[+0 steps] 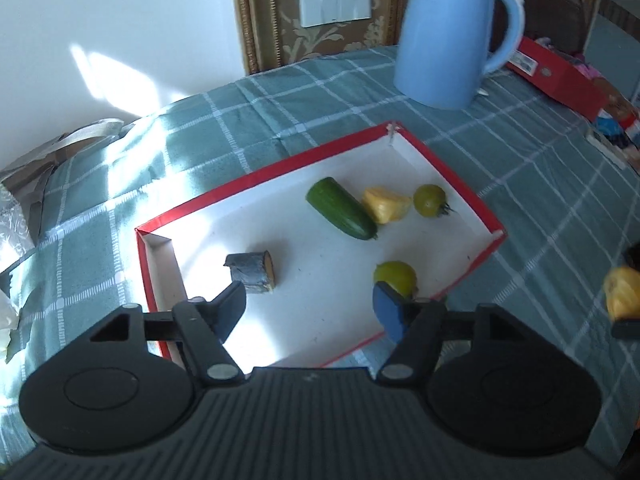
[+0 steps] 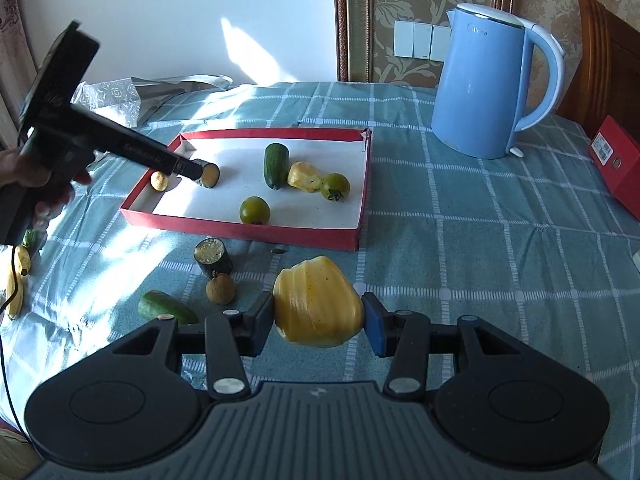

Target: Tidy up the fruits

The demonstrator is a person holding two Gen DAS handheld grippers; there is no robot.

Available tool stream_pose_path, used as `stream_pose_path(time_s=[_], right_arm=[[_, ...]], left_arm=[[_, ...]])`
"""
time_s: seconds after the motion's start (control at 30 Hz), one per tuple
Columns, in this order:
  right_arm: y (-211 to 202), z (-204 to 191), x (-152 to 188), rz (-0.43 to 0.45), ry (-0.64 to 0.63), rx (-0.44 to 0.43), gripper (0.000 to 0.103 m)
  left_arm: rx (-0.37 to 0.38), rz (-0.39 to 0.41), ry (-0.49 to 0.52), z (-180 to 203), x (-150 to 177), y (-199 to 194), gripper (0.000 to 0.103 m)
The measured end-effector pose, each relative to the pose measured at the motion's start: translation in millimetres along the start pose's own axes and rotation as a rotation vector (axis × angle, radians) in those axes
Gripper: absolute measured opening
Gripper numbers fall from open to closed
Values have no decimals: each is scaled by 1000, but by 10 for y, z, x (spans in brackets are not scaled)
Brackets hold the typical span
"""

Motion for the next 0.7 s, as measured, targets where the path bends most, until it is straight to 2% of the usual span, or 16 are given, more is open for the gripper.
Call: stream_pose_path(time_s=[0.1, 0.17, 0.23, 0.27, 0.3, 0.43, 0.5, 0.57, 0.6, 0.63, 0.67, 0.7], right_arm=[[21, 1, 5, -12, -6, 0, 47], [20, 2, -12, -10, -9, -1, 47], [25, 4, -36, -6, -6, -4, 47], [24, 2, -45, -5, -6, -6, 47], [17, -4, -50, -2, -9, -9, 47], [-5, -27, -62, 7, -13, -10, 47], [-18, -27, -56, 8, -11, -8, 47], [-30, -19, -31, 6, -3, -10, 47], [-36, -13, -18, 5, -1, -6, 47], [-39, -9, -10, 6, 2, -5, 47], [-46, -3, 0, 5, 8, -7, 47], [-49, -5, 8, 5, 11, -8, 47]], left_arm=[[72, 16, 278, 494, 438, -179, 79], [60, 13, 472, 747, 696, -200, 82], [49, -17, 616, 913, 906, -135, 81], [33, 20, 643, 949, 923, -150, 80], [38, 19, 654, 977, 926, -138, 79], [159, -30, 653, 1044, 904, -196, 75], [203, -27, 712, 1117, 961, -265, 78], [230, -86, 792, 1167, 1080, -232, 78], [230, -119, 821, 1171, 1131, -176, 76], [226, -155, 837, 1167, 1170, -109, 68], [220, -187, 843, 1155, 1187, -35, 54], [225, -217, 840, 1141, 1192, 22, 48]])
Point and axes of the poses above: each gripper's, at about its wrist camera, not at the fingertips, and y roughly the way its jaws point, z to its right, x to its underside, the point moved 6 cm from there along y, roughly the way its jaws point
